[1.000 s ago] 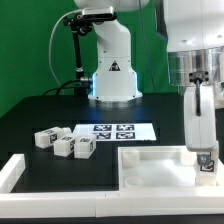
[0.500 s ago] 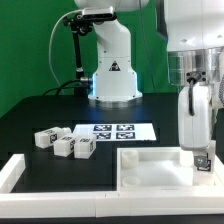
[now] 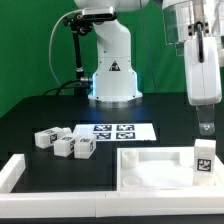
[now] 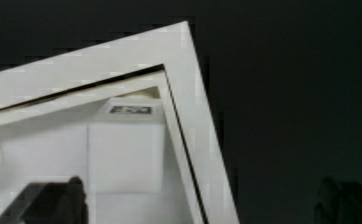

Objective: Assemble one leg

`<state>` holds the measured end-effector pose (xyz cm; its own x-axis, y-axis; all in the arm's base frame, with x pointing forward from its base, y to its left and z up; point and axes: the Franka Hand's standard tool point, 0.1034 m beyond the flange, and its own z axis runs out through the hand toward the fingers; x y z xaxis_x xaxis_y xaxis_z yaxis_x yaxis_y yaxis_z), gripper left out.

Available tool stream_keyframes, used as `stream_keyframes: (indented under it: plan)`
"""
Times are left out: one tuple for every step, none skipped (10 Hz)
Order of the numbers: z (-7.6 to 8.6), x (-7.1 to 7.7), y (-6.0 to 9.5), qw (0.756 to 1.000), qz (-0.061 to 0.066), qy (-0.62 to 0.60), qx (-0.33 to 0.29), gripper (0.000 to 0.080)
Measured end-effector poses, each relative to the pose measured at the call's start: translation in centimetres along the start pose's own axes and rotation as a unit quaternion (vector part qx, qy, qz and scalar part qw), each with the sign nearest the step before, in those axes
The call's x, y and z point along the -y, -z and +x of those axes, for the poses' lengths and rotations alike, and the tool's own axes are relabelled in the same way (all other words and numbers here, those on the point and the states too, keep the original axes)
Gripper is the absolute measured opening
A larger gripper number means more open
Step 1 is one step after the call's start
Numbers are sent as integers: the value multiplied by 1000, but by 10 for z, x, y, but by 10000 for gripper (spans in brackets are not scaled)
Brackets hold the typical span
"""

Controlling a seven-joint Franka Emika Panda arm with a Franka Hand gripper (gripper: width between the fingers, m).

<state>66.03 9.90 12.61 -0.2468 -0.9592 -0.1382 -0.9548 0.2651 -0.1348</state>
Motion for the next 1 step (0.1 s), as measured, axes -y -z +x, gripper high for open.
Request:
stream_keyframes:
  plan:
    - [0, 0, 0, 1000, 0, 0, 0, 649]
